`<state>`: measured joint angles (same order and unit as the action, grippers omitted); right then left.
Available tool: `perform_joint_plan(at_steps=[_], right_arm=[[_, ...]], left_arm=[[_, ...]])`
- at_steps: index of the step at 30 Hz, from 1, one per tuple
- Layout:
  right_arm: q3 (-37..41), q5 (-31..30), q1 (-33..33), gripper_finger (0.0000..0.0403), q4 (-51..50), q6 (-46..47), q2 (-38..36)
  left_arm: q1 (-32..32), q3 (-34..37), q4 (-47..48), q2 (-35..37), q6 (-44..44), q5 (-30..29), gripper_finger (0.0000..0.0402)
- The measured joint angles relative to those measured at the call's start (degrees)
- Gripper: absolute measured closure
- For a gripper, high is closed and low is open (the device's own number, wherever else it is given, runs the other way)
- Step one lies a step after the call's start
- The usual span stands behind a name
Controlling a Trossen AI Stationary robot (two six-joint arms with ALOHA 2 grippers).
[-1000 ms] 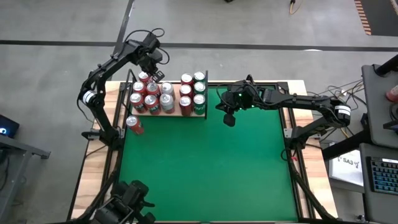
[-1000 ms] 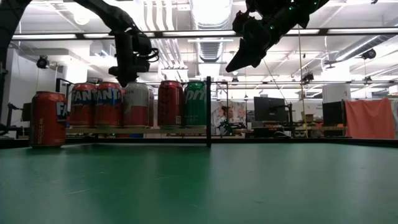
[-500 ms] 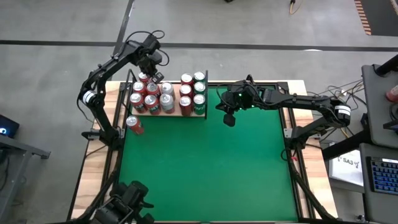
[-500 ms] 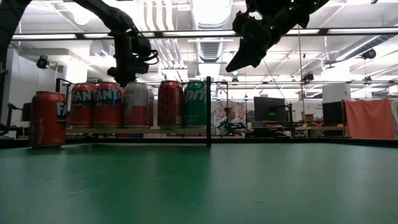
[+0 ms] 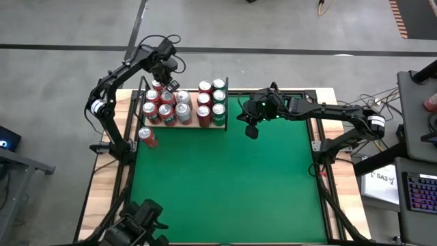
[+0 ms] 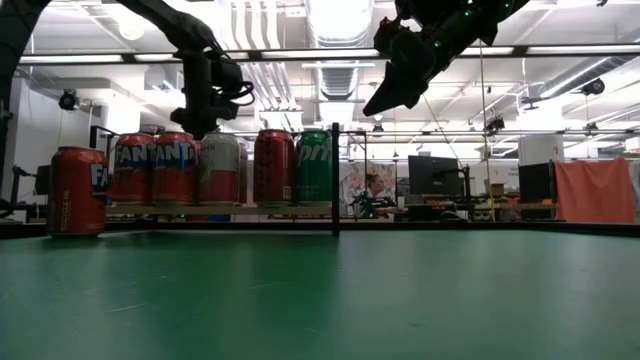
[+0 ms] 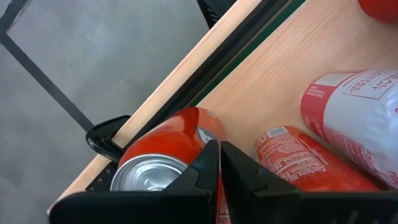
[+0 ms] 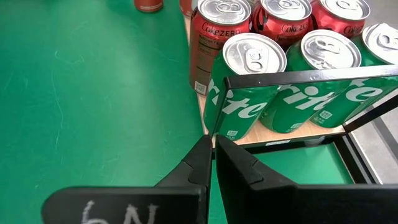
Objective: Place canned beverage on shelf
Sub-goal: Put the red soda can on the shelf aligned with the other red soda can
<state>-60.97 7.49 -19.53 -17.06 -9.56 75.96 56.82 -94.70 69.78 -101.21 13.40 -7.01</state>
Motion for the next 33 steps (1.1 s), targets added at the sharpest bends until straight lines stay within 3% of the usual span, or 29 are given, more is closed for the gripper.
perform_joint_plan(at_steps=[33], right_arm=[[0.00, -0.02, -0.02, 0.0390, 0.00, -0.07, 0.00]], left_arm=[[0.00, 0.02, 4.39, 0.00, -3.40, -5.66, 0.0402]])
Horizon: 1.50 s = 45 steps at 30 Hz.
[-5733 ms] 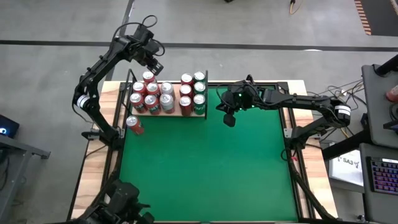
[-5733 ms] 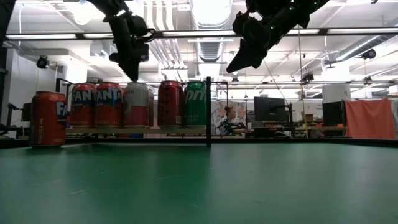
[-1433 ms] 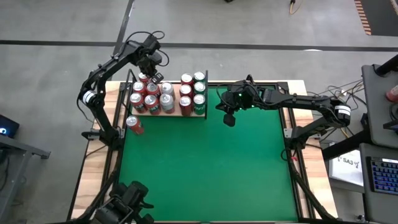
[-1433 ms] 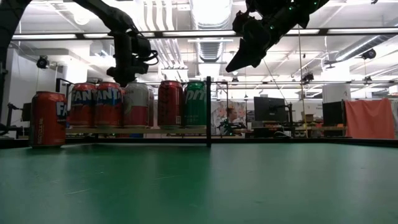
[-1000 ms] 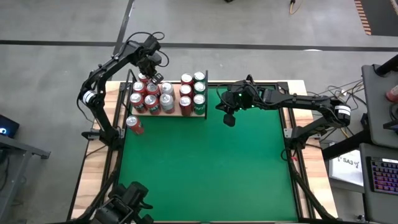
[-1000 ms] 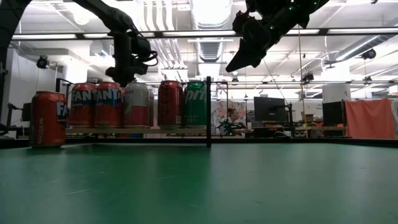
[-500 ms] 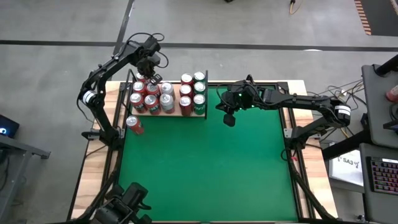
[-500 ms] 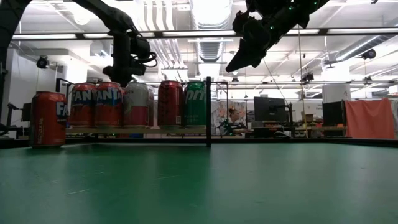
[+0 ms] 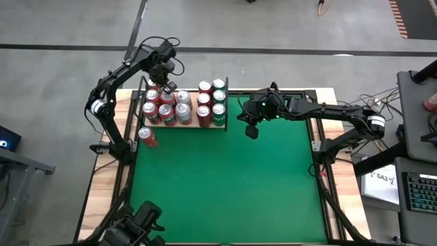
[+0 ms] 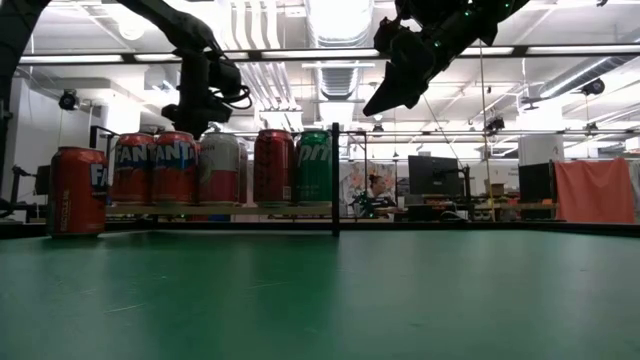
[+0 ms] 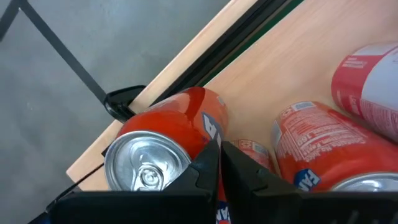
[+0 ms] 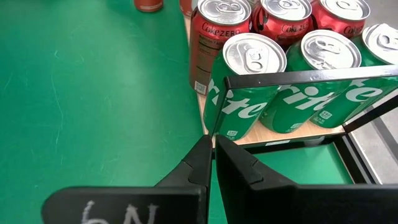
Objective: Place canned beverage on shelf
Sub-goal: Put the red soda can on the shelf aligned with the other red soda can
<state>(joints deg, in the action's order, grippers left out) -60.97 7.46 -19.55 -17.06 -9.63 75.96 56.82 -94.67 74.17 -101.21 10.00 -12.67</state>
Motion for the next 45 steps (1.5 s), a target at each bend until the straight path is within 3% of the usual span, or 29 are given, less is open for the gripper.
perform_joint_plan(at_steps=[18, 26, 33, 45], right_arm=[[0.00, 0.00, 0.02, 0.0390, 0.02, -0.02, 0.00], [0.00, 0.00, 0.00, 0.0390, 0.63, -0.37, 0.00], [0.00, 0.00, 0.02, 0.0390, 1.56, -0.19, 0.00], [-0.33, 0.00, 0.02, 0.0390, 2.71, 0.74, 0.00]], left_arm=[[-0.03, 0.00, 0.87, 0.26, -0.29, 0.04, 0.0402], [-1.43, 0.00, 0.10, 3.81, -1.12, 0.07, 0.0402], [-5.87, 0.00, -1.55, 9.24, -3.45, 0.11, 0.0402], [-18.96, 0.00, -6.37, 19.09, -7.91, 0.12, 0.0402]])
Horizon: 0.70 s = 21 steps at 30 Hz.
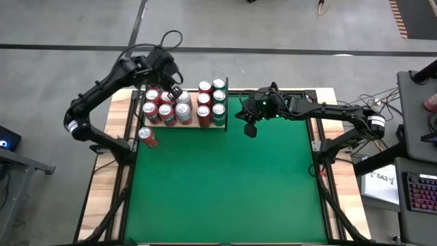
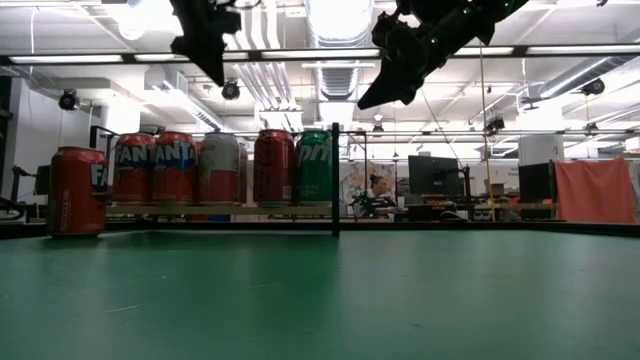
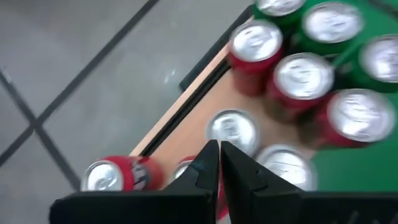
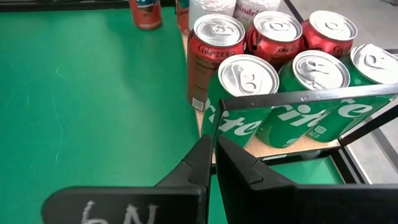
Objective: Place canned beverage on shelf
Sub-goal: Put the red soda can on the shelf aligned with the other red soda can
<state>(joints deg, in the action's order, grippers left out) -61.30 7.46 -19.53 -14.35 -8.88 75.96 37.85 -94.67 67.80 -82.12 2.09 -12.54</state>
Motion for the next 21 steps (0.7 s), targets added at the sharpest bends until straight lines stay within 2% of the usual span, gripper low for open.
perform_joint_plan(at_steps=[4, 9, 21], right_arm=[[0.00, 0.00, 0.00, 0.0390, 0.49, 0.52, 0.00], [0.00, 0.00, 0.00, 0.0390, 2.26, 0.87, 0.00], [-0.02, 0.02, 0.02, 0.0390, 6.18, 2.96, 0.00]], left_arm=[[-4.60, 1.70, -1.31, 3.19, -1.28, -0.01, 0.0402], [-9.52, 7.79, -3.38, 8.45, -4.01, -0.26, 0.0402], [-20.80, 21.16, -2.55, 21.00, -19.84, -0.42, 0.0402]])
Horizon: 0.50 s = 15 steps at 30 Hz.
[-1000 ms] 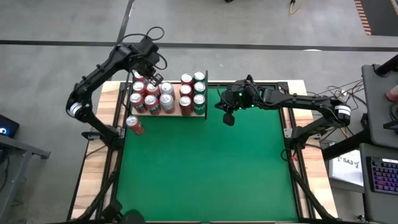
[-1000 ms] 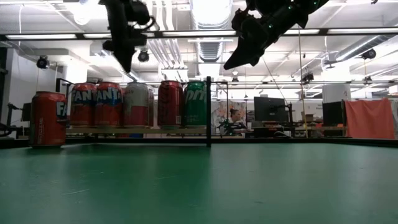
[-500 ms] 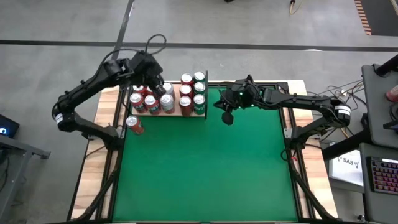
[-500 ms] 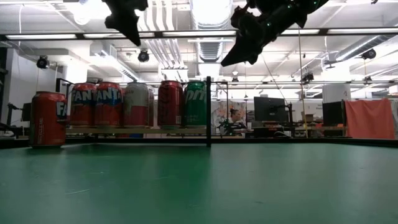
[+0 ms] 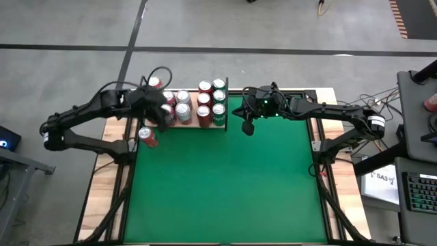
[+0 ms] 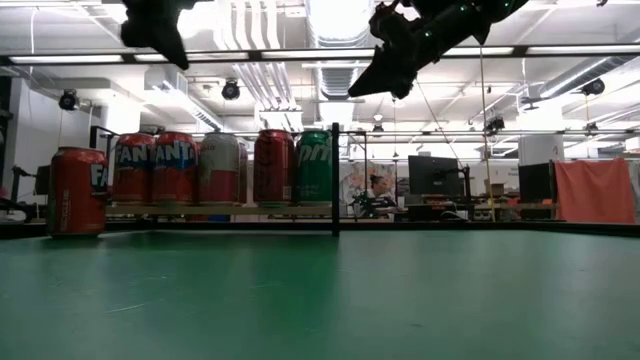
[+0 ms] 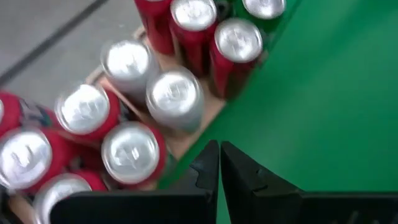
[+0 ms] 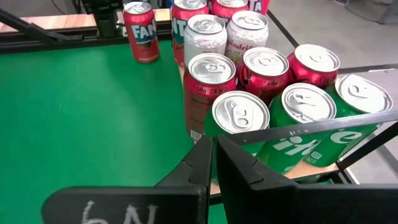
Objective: Place canned beverage on shelf
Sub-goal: Put the red soda can on the shelf aligned with the other red soda can
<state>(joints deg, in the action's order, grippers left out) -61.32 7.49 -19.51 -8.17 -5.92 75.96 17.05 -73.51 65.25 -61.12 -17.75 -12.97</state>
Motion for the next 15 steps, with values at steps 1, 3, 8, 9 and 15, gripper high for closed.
perform_joint_plan(at_steps=[1, 3, 8, 9, 15], right_arm=[[0.00, -0.02, 0.08, 0.0390, -0.01, 0.35, 0.00], [0.00, 0.00, 0.13, 0.0390, -0.02, 1.33, 0.00], [0.00, 0.00, 0.64, 0.0390, -0.15, 3.65, 0.86], [0.00, 0.01, 0.81, 0.0390, -0.46, 3.88, 1.08], [0.00, 0.00, 2.16, 0.0390, -1.66, 6.04, 1.11]], left_arm=[[-1.07, 0.67, 0.80, 0.78, -1.43, 0.00, 0.0402], [-3.18, 2.04, 2.42, 2.19, -4.74, 0.01, 0.0402], [-8.65, 5.03, 6.47, 4.86, -12.94, 0.48, 0.0402], [-9.74, 5.47, 7.39, 5.09, -14.71, 0.60, 0.0402], [-16.65, 8.58, 13.01, 5.81, -25.32, 1.98, 0.0402]])
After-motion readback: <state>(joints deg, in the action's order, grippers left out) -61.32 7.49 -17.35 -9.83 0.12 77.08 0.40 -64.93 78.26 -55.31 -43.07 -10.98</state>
